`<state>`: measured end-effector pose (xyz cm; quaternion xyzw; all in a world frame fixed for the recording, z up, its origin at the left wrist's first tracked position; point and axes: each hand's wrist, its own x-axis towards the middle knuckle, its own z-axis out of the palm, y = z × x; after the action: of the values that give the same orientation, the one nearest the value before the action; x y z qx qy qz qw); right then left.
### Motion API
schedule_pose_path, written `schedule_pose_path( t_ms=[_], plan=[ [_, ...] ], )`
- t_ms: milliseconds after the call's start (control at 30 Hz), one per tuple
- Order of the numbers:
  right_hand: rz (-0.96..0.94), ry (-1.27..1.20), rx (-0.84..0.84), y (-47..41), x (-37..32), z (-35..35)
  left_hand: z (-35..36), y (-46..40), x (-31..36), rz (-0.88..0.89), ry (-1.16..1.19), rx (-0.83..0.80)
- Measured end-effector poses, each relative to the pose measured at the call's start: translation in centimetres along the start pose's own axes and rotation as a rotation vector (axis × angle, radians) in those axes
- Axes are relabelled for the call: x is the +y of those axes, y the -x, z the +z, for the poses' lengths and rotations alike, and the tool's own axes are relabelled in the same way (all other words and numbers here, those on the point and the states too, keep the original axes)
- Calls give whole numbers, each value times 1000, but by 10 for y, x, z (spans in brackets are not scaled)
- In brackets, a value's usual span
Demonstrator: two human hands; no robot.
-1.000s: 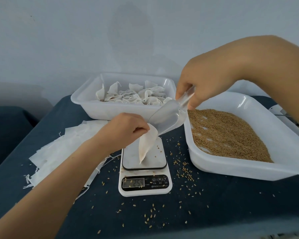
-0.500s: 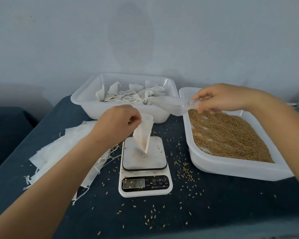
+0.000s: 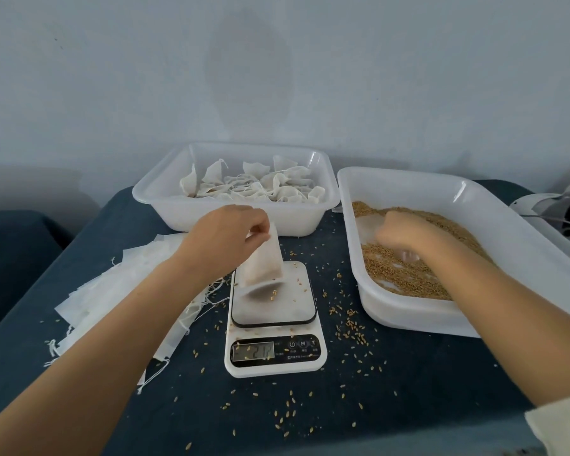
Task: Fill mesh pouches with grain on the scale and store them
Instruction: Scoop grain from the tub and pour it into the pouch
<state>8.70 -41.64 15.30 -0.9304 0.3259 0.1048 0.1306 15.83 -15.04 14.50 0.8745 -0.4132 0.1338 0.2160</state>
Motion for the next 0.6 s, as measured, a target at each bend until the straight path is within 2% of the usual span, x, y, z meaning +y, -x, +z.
schedule_pose_path(
  t_ms=[167,300,400,467,533,600],
  plan=[
    [8,188,-253,-1,-5,13,4,5,0,14,63,-77],
    [24,131,-307,-4,-3,17,5,6,0,35,115,-81],
    [-38,207,-194,4,-8,5,4,8,-4,33,111,-123],
    [-144,341,41,11,-17,-11,3,8,-8,39,90,-136],
    [-363,196,232,21,-33,-22,-1,4,-9,54,76,-113],
    [-654,-62,142,38,-57,-22,-6,-5,-9,76,69,-80]
  ],
)
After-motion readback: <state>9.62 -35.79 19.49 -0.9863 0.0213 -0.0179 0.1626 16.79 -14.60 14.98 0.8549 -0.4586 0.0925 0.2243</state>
